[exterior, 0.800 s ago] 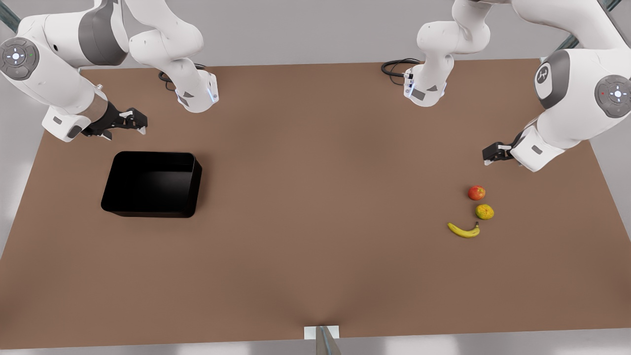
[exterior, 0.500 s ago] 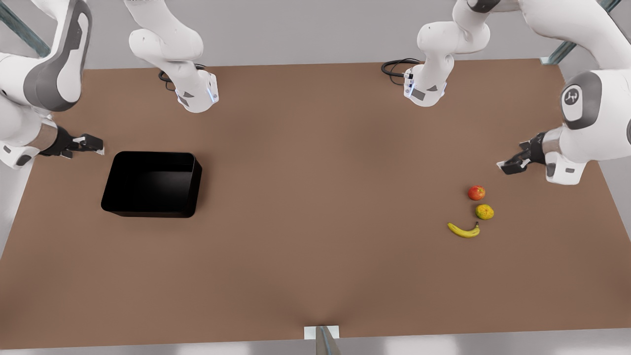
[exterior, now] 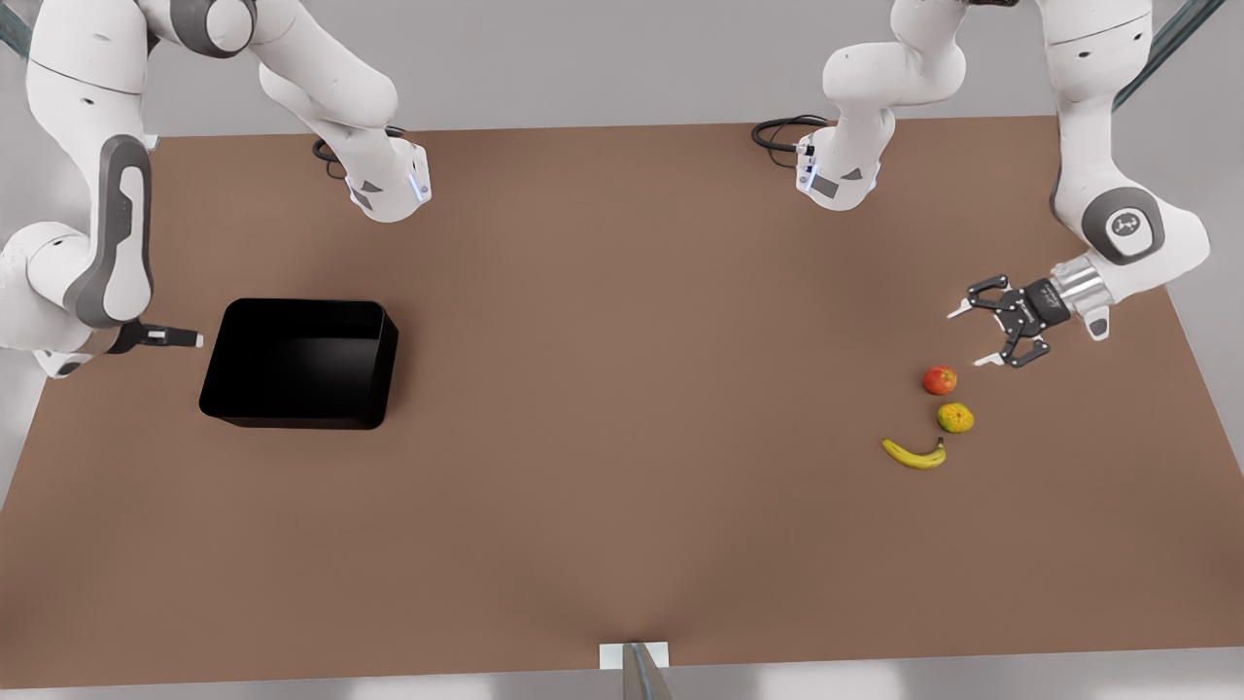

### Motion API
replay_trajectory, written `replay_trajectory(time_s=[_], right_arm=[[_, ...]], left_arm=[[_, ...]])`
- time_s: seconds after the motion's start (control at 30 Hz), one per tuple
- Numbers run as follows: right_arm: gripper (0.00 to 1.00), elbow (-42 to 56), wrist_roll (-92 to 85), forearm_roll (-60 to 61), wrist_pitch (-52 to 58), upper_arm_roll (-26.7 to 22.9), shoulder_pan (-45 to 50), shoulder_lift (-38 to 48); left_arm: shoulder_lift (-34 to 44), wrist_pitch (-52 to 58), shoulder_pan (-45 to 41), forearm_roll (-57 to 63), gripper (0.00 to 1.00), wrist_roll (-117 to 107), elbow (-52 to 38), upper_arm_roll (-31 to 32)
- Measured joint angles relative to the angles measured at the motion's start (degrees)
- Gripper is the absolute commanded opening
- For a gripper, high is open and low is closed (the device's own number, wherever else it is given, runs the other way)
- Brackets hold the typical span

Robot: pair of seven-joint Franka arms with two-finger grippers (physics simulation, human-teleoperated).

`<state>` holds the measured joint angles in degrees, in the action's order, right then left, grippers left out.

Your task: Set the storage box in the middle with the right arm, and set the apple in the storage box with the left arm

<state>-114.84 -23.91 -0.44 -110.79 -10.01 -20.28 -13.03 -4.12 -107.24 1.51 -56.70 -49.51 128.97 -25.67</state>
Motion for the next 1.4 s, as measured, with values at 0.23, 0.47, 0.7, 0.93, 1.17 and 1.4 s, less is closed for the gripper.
replay_trajectory(time_s=[0.23,0.47,0.7,0.93,1.17,1.4], right_arm=[[1.00,-1.44,0.00,0.26,-6.54,0.08,0.01,-5.21],[1.00,-9.40,-3.34,2.46,-15.03,0.08,-1.49,-2.63],[1.00,-10.88,-3.25,2.64,-19.37,0.08,-1.26,-6.24],[0.48,-10.62,-4.47,2.64,-19.07,0.26,-0.86,-7.90],[0.21,-9.88,-5.00,2.60,-18.98,0.43,-0.73,-8.24],[0.21,-9.44,-6.92,2.72,-18.56,0.78,-1.20,-7.72]], left_arm=[[-4.53,-0.42,-0.81,-13.43,1.00,9.96,2.60,-0.60],[-9.16,0.27,1.21,-19.98,1.00,16.16,3.48,-0.61],[-13.18,0.37,2.29,-25.20,1.00,20.24,3.31,-0.43],[-21.73,5.37,7.46,-31.77,1.00,26.33,3.04,0.64],[-23.01,7.30,8.06,-35.18,1.00,30.37,4.33,1.54],[-25.81,7.44,8.44,-35.69,0.98,33.23,4.46,1.59]])
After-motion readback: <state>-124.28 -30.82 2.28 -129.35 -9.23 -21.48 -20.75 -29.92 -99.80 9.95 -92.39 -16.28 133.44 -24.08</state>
